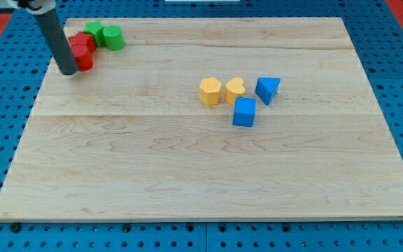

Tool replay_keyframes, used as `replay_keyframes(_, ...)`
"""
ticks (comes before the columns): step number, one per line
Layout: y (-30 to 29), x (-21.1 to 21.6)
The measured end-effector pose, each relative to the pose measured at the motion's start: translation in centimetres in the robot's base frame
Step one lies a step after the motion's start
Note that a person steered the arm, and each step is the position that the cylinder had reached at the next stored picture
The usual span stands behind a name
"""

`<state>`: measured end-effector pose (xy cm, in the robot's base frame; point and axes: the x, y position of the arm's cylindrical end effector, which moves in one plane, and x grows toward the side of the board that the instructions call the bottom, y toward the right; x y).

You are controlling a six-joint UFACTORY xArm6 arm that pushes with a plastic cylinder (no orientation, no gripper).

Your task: Move the yellow blocks into the red blocks

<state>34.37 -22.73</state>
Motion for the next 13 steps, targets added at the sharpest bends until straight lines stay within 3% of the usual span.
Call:
replay_keyframes(1, 6.1, 6.0)
replay_keyframes(2, 15.4, 15.4)
replay_keyframes(3, 28.8, 17.1)
replay_keyframes(4, 34.2, 14.3)
replay_keyframes(5, 33.9, 10.2)
replay_keyframes(6, 29.8, 7.9)
replay_keyframes(10, 7.3, -1.9)
replay_keyframes(12, 12.9, 0.4)
replay_keyframes(13, 23.6, -2.9)
